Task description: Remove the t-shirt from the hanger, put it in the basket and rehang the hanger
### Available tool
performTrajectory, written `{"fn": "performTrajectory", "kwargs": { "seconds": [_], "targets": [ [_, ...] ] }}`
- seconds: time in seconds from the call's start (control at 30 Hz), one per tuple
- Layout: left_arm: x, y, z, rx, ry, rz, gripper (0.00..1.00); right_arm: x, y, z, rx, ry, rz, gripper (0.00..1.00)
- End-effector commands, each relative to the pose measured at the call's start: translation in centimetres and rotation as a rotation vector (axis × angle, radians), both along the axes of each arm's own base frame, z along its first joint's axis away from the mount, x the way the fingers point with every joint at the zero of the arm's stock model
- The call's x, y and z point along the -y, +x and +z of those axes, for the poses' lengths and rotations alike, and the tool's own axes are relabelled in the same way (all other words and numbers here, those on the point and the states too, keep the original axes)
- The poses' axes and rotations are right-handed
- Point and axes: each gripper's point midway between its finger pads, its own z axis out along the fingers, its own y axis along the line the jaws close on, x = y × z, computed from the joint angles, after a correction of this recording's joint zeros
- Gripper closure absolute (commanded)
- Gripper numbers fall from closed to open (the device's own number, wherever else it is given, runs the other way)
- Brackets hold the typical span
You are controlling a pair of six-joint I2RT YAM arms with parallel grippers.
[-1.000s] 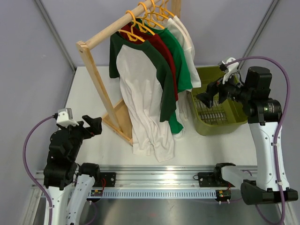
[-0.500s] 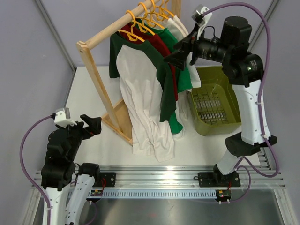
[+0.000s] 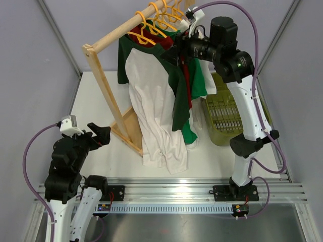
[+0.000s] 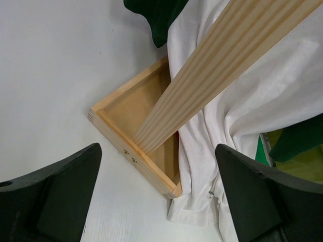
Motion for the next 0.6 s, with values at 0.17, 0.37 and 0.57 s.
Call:
{"fn": "performTrajectory", "kwargs": {
  "seconds": [0.17, 0.37, 0.57],
  "targets": [
    [0.8, -0.4, 2.1, 0.060, -0.009, -0.048, 0.01, -1.0, 1.9, -0.1, 0.118, -0.075, -0.139, 0.48],
    [1.5, -1.0, 2.9, 0.097, -0.008, -0.096, 0.01, -1.3, 2.0, 0.2, 0.187, -0.122, -0.175, 0.86],
    [2.8, -1.7, 4.2, 0.157, -0.024, -0.178, 0.01, -0.9, 1.4, 2.8, 0.250, -0.066, -0.178, 1.00]
  ]
}}
